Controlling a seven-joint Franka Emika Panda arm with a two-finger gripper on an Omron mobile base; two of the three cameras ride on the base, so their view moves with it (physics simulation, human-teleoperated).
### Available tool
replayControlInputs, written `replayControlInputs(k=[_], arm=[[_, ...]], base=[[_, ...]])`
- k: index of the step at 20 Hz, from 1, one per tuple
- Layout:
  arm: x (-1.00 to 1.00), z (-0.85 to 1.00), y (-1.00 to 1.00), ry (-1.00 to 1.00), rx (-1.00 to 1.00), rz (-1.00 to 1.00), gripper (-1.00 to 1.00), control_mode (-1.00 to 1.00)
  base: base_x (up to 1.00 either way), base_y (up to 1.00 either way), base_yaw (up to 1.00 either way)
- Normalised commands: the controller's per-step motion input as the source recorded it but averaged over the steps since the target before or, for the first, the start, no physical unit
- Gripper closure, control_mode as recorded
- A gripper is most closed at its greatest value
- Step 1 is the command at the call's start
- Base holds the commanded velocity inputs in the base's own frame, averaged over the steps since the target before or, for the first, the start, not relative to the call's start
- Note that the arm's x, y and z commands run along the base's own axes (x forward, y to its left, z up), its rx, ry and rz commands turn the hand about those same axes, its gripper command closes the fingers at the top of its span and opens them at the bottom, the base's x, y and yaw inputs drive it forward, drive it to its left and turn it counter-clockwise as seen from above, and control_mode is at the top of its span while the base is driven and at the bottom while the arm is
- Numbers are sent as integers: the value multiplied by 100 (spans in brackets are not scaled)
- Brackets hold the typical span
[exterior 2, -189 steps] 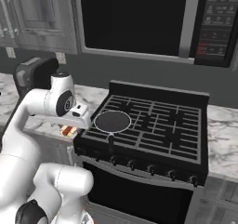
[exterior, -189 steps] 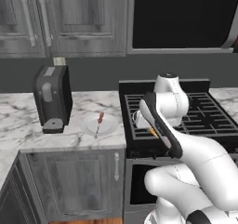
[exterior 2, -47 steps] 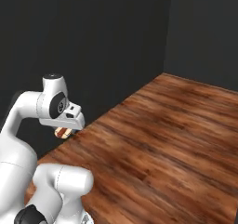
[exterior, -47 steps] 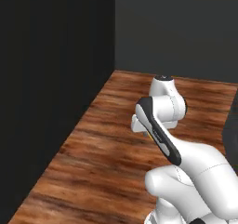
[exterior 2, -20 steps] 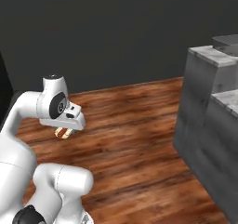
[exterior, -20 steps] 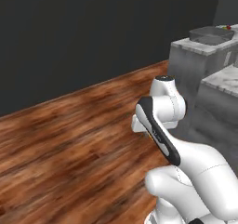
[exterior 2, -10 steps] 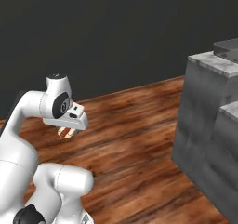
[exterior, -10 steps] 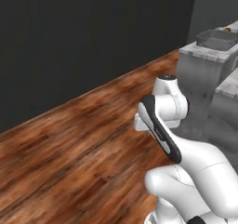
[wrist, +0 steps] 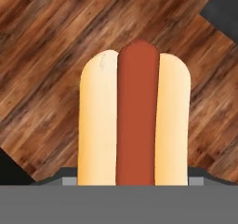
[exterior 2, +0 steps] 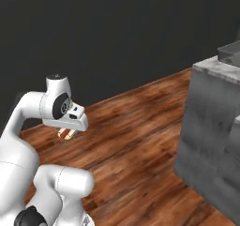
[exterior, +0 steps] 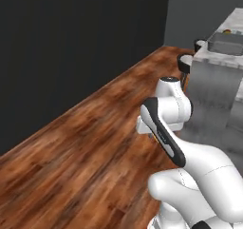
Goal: Place the cold items (mango and lime) from the fridge in one tupperware on the dining counter. Place the warm items (hot dog and kebab skewer) in the stove area in another tupperware.
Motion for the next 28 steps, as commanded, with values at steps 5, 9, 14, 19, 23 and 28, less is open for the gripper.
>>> replayControlInputs(k=[5, 9, 14, 19, 23, 28], arm=[[0, 0, 0, 0, 0, 0, 100, 100], [0, 0, 0, 0, 0, 0, 100, 100], [0, 0, 0, 0, 0, 0, 100, 100], [0, 0, 0, 0, 0, 0, 100, 100], [0, 0, 0, 0, 0, 0, 100, 100], [0, 0, 0, 0, 0, 0, 100, 100]], base=[[100, 100, -35], [100, 62, -37], [89, 1, -25], [89, 63, -59], [83, 73, -64], [64, 95, -56]])
